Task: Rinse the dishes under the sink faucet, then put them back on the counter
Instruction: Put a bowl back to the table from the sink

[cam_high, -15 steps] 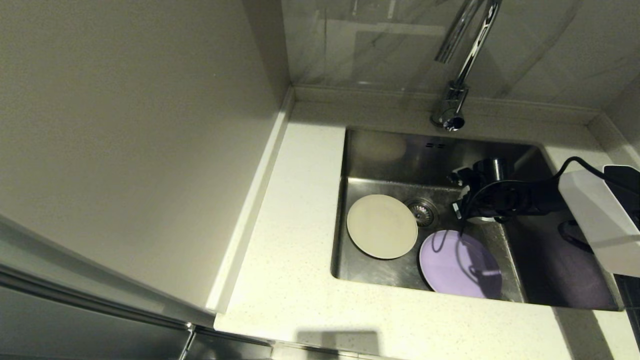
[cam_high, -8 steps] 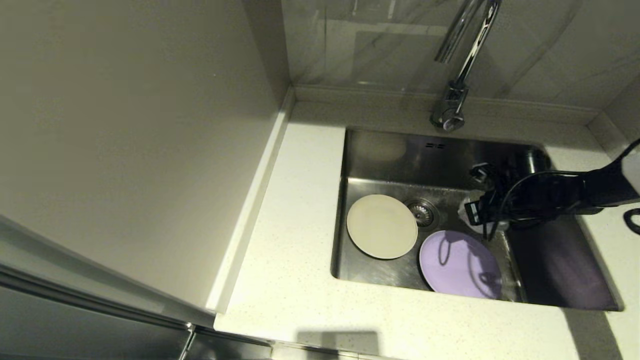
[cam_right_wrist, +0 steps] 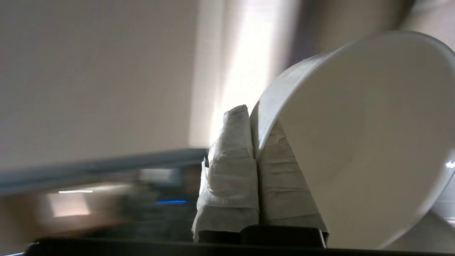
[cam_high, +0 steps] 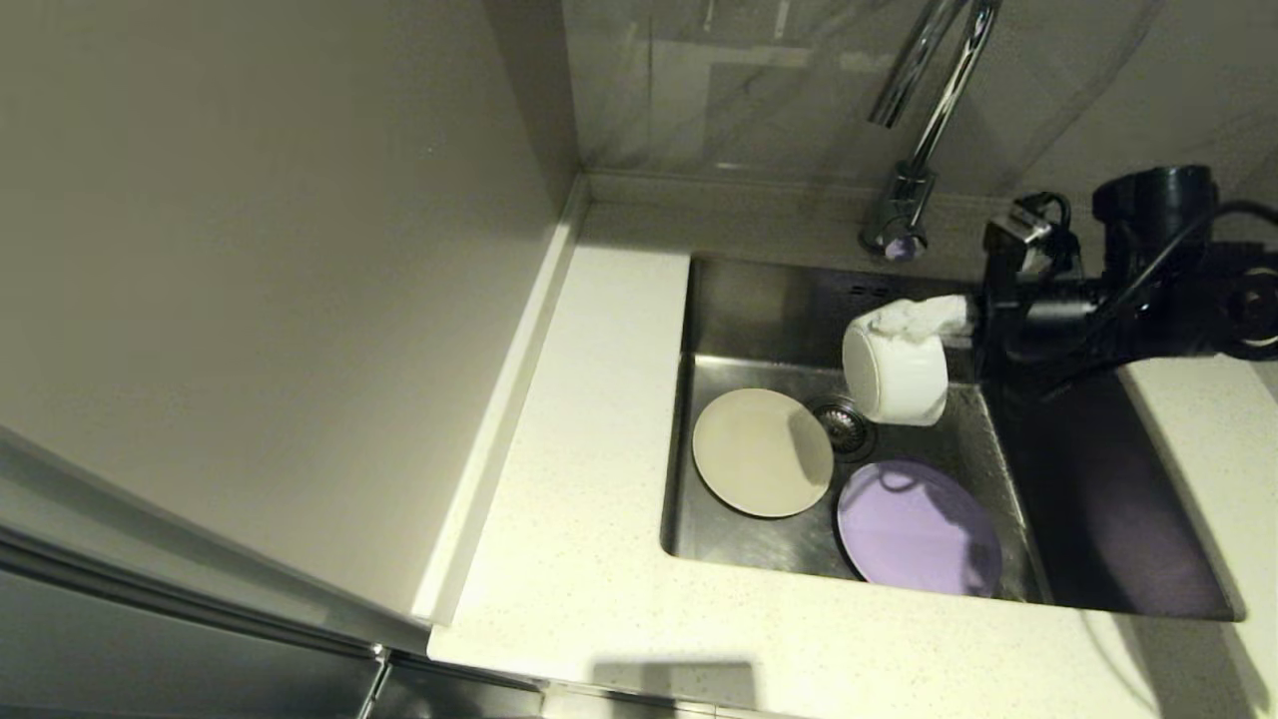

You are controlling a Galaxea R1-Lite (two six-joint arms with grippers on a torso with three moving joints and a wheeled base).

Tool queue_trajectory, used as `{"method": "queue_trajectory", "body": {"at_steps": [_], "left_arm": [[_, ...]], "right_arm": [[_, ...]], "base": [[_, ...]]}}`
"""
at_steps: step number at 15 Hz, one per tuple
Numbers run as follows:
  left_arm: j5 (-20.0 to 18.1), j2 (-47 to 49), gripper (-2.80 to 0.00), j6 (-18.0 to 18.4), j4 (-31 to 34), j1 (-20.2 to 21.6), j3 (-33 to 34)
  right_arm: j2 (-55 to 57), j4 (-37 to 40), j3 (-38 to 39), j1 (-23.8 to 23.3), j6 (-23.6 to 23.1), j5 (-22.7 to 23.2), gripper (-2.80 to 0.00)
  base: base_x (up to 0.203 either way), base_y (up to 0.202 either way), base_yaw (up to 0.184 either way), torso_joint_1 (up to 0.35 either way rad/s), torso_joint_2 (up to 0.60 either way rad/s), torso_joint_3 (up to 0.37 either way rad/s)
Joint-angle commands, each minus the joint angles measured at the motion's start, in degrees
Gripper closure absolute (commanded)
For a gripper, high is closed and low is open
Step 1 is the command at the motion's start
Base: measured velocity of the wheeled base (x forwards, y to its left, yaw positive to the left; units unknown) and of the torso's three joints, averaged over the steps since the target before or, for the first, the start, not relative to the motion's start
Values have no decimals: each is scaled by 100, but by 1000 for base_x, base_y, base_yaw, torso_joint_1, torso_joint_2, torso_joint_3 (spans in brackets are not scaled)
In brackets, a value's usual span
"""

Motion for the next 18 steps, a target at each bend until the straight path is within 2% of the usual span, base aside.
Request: {"method": "queue_trajectory", "body": {"at_steps": [1, 4, 5, 6, 9, 10, 13, 15, 17, 18], "left_arm": [[2, -18, 0, -5, -2, -2, 0], [2, -18, 0, -6, -2, 0, 0], [2, -26, 0, -7, -2, 0, 0], [2, -18, 0, -7, -2, 0, 0], [2, -18, 0, -7, -2, 0, 0], [2, -18, 0, -5, -2, 0, 0], [2, -18, 0, -7, -2, 0, 0], [2, -18, 0, -7, -2, 0, 0], [2, -18, 0, -7, -2, 0, 0], [2, -18, 0, -5, -2, -8, 0]], "right_arm": [[-155, -5, -548, 80, 2447, 350, 0], [-125, -375, -1026, 139, 4766, 588, 0], [-130, -697, -1064, 146, 5336, 686, 0], [-131, -1038, -994, 152, 5685, 753, 0], [-108, -1226, -260, 183, 5749, 836, 0], [-115, -1243, -343, 183, 5771, 842, 0], [-170, -1304, -1291, 128, 6048, 846, 0], [-238, -1343, -1156, 108, 5992, 852, 0], [-401, -1346, -147, 97, 5323, 870, 0], [-553, -1329, 447, 88, 4523, 870, 0]], "base": [[0, 0, 0, 0, 0, 0], [0, 0, 0, 0, 0, 0], [0, 0, 0, 0, 0, 0], [0, 0, 0, 0, 0, 0], [0, 0, 0, 0, 0, 0], [0, 0, 0, 0, 0, 0], [0, 0, 0, 0, 0, 0], [0, 0, 0, 0, 0, 0], [0, 0, 0, 0, 0, 0], [0, 0, 0, 0, 0, 0]]}}
